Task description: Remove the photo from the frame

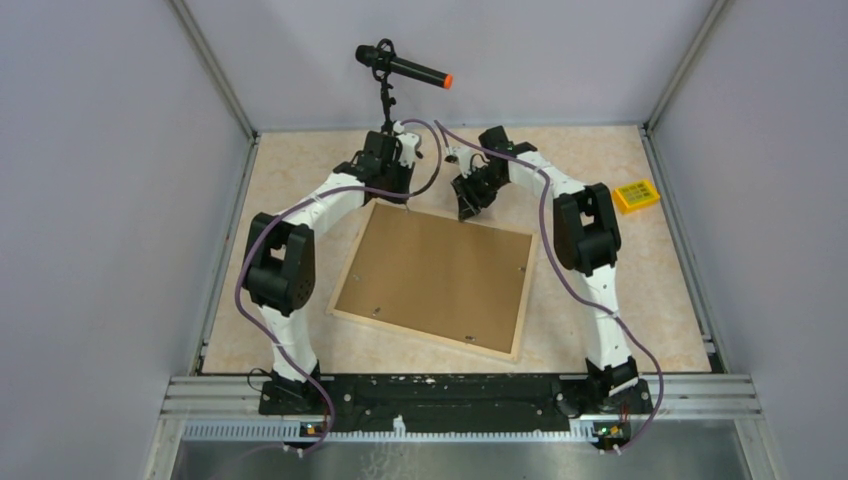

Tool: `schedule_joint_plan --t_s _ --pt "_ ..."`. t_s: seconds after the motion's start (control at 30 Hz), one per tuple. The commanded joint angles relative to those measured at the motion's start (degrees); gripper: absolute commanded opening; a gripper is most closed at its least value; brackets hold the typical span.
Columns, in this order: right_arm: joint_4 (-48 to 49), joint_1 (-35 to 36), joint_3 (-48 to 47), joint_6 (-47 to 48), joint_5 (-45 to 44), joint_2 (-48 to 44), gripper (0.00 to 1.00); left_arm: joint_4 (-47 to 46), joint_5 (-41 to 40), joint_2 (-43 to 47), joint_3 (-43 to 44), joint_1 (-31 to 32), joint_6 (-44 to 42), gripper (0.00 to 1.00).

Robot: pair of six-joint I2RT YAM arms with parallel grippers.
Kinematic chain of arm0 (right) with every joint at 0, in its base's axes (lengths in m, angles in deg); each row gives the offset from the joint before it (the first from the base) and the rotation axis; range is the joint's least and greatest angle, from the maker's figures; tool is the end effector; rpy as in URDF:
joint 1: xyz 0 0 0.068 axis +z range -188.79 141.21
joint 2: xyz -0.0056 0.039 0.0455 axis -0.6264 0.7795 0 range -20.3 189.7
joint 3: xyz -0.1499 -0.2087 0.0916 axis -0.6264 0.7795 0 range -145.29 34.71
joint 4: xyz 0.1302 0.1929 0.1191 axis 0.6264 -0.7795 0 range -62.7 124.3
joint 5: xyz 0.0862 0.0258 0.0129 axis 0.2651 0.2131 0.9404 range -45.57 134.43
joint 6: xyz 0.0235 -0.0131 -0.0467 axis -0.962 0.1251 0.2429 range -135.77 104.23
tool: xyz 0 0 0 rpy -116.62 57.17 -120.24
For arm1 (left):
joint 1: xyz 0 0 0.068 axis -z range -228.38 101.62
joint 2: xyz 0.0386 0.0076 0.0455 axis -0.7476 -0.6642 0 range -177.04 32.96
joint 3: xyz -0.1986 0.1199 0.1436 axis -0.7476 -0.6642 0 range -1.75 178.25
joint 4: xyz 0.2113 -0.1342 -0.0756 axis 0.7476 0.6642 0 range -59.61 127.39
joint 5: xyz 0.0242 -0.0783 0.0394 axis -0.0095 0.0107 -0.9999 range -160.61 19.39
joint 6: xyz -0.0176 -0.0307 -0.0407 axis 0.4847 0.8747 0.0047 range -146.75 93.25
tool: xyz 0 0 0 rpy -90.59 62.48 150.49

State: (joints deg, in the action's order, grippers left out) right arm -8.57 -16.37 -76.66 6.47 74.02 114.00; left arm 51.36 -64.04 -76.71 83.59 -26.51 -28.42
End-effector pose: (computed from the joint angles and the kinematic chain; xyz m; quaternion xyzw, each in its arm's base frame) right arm 0.4523 0.2056 0.1665 -0.4087 0.8541 0.2500 0.2023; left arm 0.4009 -0.1653 0.2381 0.2097 0.8995 -0.1187 0.3645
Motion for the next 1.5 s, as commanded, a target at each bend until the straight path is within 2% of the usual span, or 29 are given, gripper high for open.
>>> schedule_joint_plan --t_s 0.0,0.13,0.27,0.37,0.7,1.13,1.47 --pt "-0.53 0.18 2.30 1.84 -8.22 0.69 0.44 -0.68 3.86 -0.61 0.52 0.54 -0.35 0.00" --pt "-0.57 0.22 2.43 1.55 -8.46 0.66 0.43 -2.49 10.03 1.81 -2.33 0.52 1.18 0.00" --pt "-0.70 0.17 2.40 1.61 -8.65 0.60 0.43 -2.54 10.06 1.62 -2.64 0.43 1.50 0.00" --pt "-0.85 0.17 2.39 1.67 -8.75 0.63 0.43 -2.55 7.27 1.06 -2.51 0.45 1.50 0.00" --pt "-0.59 0.13 2.66 1.99 -10.67 0.77 0.40 0.16 -9.72 1.70 -2.86 0.36 -2.09 0.00" --pt "-0.38 0.17 2.90 2.01 -11.90 0.88 0.38 3.15 -15.79 1.26 -4.71 0.18 -8.30 0.00" --pt "-0.29 0.17 2.91 1.86 -12.36 0.83 0.38 5.39 -7.33 4.33 -8.47 0.26 -11.10 0.00"
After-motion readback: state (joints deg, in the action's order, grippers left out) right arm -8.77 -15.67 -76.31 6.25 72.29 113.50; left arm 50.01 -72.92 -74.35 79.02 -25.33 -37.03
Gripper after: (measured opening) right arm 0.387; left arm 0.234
